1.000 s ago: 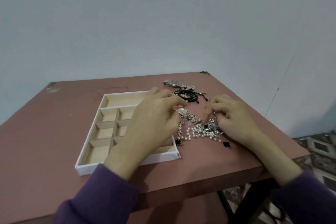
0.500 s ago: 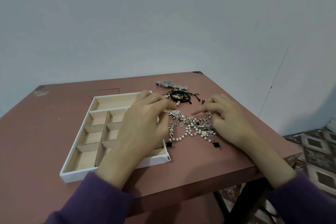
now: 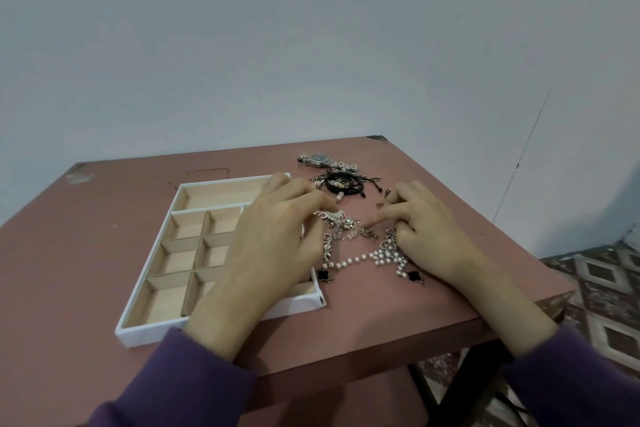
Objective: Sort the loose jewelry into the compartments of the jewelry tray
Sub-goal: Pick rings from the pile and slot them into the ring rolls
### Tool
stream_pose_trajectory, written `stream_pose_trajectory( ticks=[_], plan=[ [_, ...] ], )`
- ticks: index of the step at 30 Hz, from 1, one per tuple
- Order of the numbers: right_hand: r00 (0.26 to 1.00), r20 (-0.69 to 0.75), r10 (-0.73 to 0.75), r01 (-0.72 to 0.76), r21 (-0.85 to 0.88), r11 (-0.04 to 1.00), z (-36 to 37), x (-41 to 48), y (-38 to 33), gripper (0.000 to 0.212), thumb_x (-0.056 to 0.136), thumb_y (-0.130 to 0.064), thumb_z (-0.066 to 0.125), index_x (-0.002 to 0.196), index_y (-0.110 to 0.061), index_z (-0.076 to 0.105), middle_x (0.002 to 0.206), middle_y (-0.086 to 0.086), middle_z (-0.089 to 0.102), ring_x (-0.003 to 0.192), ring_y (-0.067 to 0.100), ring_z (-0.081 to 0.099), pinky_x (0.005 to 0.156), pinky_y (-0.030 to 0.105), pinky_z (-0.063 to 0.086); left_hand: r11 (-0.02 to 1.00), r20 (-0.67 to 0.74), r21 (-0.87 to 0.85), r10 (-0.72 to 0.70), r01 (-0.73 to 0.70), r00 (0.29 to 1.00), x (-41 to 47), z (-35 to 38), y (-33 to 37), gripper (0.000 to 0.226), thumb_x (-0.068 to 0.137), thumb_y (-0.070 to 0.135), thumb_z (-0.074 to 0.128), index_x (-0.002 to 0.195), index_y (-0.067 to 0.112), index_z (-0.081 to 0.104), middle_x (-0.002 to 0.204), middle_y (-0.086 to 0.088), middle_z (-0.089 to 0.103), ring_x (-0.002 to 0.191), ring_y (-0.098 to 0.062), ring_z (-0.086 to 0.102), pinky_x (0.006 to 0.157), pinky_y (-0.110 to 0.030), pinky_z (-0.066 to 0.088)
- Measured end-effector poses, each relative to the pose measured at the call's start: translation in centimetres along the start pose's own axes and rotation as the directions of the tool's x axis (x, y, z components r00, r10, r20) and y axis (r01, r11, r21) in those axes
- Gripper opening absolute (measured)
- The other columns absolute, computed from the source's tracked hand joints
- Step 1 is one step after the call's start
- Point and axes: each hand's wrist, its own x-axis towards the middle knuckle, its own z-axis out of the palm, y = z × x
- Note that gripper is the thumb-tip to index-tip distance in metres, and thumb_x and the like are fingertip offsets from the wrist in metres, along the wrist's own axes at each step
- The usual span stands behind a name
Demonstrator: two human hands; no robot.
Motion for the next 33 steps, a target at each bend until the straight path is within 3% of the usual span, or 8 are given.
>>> stream_pose_trajectory(
  ticks=[5,7,10,14,18,22,27,33],
  plan=[
    [0.987,-0.144,0.078,-0.069,0.063,0.996,-0.1,0.3,0.3,0.046,0.078,0.011,0.041,0.089,-0.019,0.074,0.073,-0.007,0.042,0.085,0.018,0.043,0.075,0.027,0.035,1.000,0.033,0.009,0.019,-0.019,0.999,0.2,0.0,0.0,0.028,0.074,0.010,0.046,0.085,0.017,0.071,0.078,0.008,0.064,0.079,-0.017,0.048,0.069,-0.025,0.040],
    [0.992,-0.099,0.077,-0.067,0.100,0.993,-0.1,0.2,0.1,0.038,0.082,0.002,0.047,0.089,-0.024,0.073,0.076,-0.006,0.045,0.086,0.014,0.042,0.073,0.021,0.032,0.999,0.108,0.038,-0.029,0.025,0.994,0.8,0.1,0.1,0.030,0.076,0.014,0.046,0.092,0.021,0.071,0.081,0.009,0.065,0.081,-0.017,0.046,0.071,-0.033,0.045],
    [0.999,-0.019,0.038,-0.036,0.060,0.998,0.1,0.0,0.0,0.034,0.082,-0.008,0.051,0.087,-0.035,0.072,0.083,-0.007,0.048,0.088,0.009,0.040,0.076,0.023,0.031,0.992,0.250,0.109,-0.082,0.056,0.965,2.7,0.2,0.3,0.027,0.085,0.014,0.052,0.102,0.027,0.069,0.093,0.009,0.067,0.085,-0.013,0.039,0.076,-0.036,0.046],
    [0.998,-0.062,0.020,-0.011,0.147,0.989,0.1,0.0,0.2,0.043,0.067,-0.006,0.036,0.061,-0.032,0.069,0.080,-0.005,0.051,0.086,0.010,0.044,0.073,0.020,0.034,0.988,0.444,0.142,-0.122,0.065,0.888,5.8,0.9,0.3,0.027,0.086,0.011,0.052,0.098,0.027,0.071,0.101,0.006,0.069,0.096,-0.017,0.057,0.082,-0.031,0.047],
    [0.996,-0.078,0.039,-0.028,0.127,0.991,0.3,0.2,0.5,0.037,0.075,0.001,0.046,0.065,-0.028,0.066,0.078,-0.010,0.048,0.083,0.004,0.041,0.070,0.013,0.030,0.986,0.613,0.159,-0.137,0.048,0.779,7.0,2.5,-0.2,0.025,0.084,0.008,0.055,0.092,0.024,0.072,0.094,0.003,0.069,0.087,-0.015,0.061,0.079,-0.029,0.050],
    [0.998,-0.067,0.015,-0.005,0.135,0.991,0.3,0.2,0.3,0.038,0.079,0.001,0.051,0.070,-0.031,0.070,0.078,-0.008,0.049,0.083,0.007,0.041,0.071,0.012,0.030,0.988,0.645,0.151,-0.126,0.036,0.754,7.4,3.9,-1.1,0.020,0.081,0.007,0.060,0.083,0.023,0.071,0.081,0.004,0.064,0.082,-0.016,0.063,0.078,-0.036,0.053],
    [0.999,-0.029,-0.016,0.021,0.157,0.987,0.0,-0.1,0.0,0.048,0.073,0.008,0.045,0.070,-0.030,0.074,0.080,-0.002,0.052,0.083,0.011,0.041,0.073,0.013,0.030,0.989,0.662,0.147,-0.110,0.015,0.742,7.5,4.3,-1.7,0.006,0.077,0.019,0.070,0.080,0.024,0.069,0.066,0.015,0.051,0.074,-0.013,0.054,0.065,-0.026,0.041],
    [0.999,-0.046,-0.006,0.012,0.128,0.992,0.1,-0.1,0.1,0.048,0.074,0.007,0.044,0.074,-0.029,0.075,0.078,-0.006,0.049,0.085,0.012,0.042,0.077,0.026,0.036,0.988,0.704,0.148,-0.083,-0.031,0.706,8.0,4.2,-1.9,0.024,0.076,0.021,0.072,0.063,0.030,0.053,0.063,0.014,0.048,0.069,-0.012,0.048,0.064,-0.024,0.034]
  ],
)
